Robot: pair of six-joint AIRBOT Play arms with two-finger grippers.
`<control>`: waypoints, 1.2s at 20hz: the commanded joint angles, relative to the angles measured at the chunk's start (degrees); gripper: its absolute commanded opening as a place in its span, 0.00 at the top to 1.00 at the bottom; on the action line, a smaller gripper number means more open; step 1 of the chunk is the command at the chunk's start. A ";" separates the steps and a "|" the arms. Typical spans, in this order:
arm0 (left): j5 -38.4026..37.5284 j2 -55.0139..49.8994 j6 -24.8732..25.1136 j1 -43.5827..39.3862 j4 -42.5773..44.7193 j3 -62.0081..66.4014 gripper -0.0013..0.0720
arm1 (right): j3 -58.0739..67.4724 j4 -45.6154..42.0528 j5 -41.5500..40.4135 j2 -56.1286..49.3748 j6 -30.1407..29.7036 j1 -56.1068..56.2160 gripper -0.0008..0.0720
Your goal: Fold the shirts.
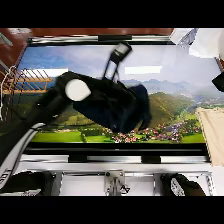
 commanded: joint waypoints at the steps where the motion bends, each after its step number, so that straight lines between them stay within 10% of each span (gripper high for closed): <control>1: -9.03 -6.05 -4.46 -2.80 0.17 0.15 0.05 | 0.33 -1.29 3.93 -0.24 0.00 -0.02 0.07; 8: -30.99 3.23 -4.59 15.63 -0.26 -3.89 0.05 | -7.58 -0.24 9.75 -4.50 -4.13 -0.04 0.07; 15: -9.11 4.50 -2.21 15.43 -24.59 -31.52 0.00 | -26.32 9.46 3.02 -9.92 -8.09 -0.04 0.06; 24: 3.39 -3.93 -2.16 6.99 -29.51 -32.24 0.00 | -26.40 9.62 2.32 -16.22 -14.27 -0.66 0.06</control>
